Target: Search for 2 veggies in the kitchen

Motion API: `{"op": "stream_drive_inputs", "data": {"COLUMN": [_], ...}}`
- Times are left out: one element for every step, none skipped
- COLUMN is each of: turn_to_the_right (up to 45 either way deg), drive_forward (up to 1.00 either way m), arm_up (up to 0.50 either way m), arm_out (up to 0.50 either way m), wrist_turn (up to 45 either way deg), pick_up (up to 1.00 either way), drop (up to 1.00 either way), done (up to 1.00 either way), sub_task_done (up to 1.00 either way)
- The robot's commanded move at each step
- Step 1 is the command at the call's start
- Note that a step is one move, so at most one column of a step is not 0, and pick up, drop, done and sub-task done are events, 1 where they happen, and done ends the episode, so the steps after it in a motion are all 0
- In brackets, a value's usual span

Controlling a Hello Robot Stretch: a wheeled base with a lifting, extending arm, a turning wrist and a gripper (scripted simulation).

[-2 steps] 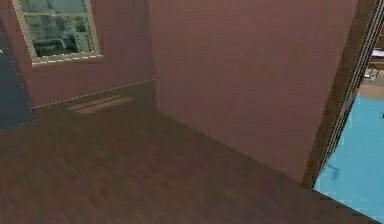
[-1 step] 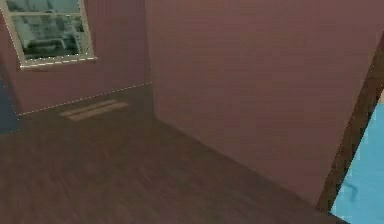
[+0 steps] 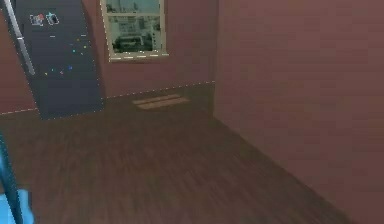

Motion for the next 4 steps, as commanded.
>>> {"op": "stream_drive_inputs", "data": {"turn_to_the_right": [0.0, -3.0, 0.0, 0.0], "drive_forward": [1.00, 0.00, 1.00, 0.95], "arm_up": [0.00, 0.00, 0.00, 0.00], "arm_out": [0.00, 0.00, 0.00, 0.00], "wrist_turn": [0.0, 0.0, 0.0, 0.0], "pick_up": [0.00, 0.00, 0.00, 0.00], "drop": [0.00, 0.00, 0.00, 0.00], "done": [0.00, 0.00, 0.00, 0.00], "sub_task_done": [0.00, 0.00, 0.00, 0.00]}}
